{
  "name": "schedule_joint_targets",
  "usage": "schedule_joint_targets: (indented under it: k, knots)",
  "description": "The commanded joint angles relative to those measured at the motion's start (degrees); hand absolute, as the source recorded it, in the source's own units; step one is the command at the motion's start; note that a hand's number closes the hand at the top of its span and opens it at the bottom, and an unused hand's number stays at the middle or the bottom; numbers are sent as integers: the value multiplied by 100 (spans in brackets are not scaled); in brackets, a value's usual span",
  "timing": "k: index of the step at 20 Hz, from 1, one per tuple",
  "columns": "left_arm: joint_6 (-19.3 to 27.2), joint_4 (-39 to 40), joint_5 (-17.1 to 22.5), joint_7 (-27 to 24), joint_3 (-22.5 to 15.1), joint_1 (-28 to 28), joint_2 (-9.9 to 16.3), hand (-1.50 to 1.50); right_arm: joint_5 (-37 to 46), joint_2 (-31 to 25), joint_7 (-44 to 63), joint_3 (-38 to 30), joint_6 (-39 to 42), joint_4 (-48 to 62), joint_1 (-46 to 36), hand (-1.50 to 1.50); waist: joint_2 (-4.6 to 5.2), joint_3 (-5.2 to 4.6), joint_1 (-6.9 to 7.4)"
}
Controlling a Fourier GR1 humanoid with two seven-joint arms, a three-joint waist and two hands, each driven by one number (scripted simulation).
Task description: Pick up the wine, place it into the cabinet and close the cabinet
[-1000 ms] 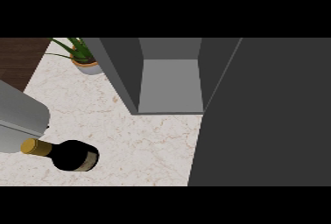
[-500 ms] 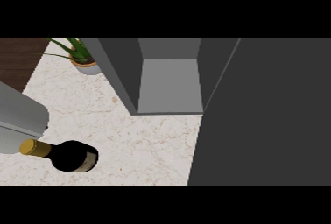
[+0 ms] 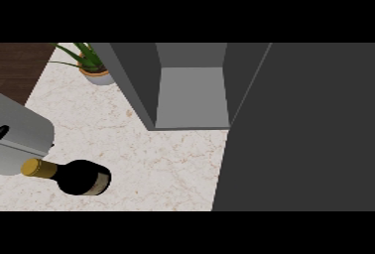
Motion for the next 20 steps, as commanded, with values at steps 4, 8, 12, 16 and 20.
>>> schedule_joint_targets:
  k: [4, 8, 12, 16, 20]
  knots:
    - [-475, 409, -904, -620, -205, 240, -574, -150, 738, -206, 627, 150, -227, -1032, -133, -150, -2, -1, 40]
    - [-832, 1279, -1359, -1190, 24, 77, -574, -150, 698, -307, 254, 314, -307, -928, 98, -150, 3, 1, 2]
    - [-1057, 1713, -1921, -1781, 169, 10, -595, -150, 1017, -334, 147, 777, -502, -875, 197, -150, -5, 0, -8]
    - [-1211, 2329, -1948, -1889, 307, -120, -370, -150, 1127, -465, 521, 824, -633, -971, -86, -150, -8, -4, -21]
    - [-1377, 2762, -2683, -2525, 156, -144, -557, -150, 876, -583, 569, 496, -733, -938, -265, -150, 6, -4, -4]
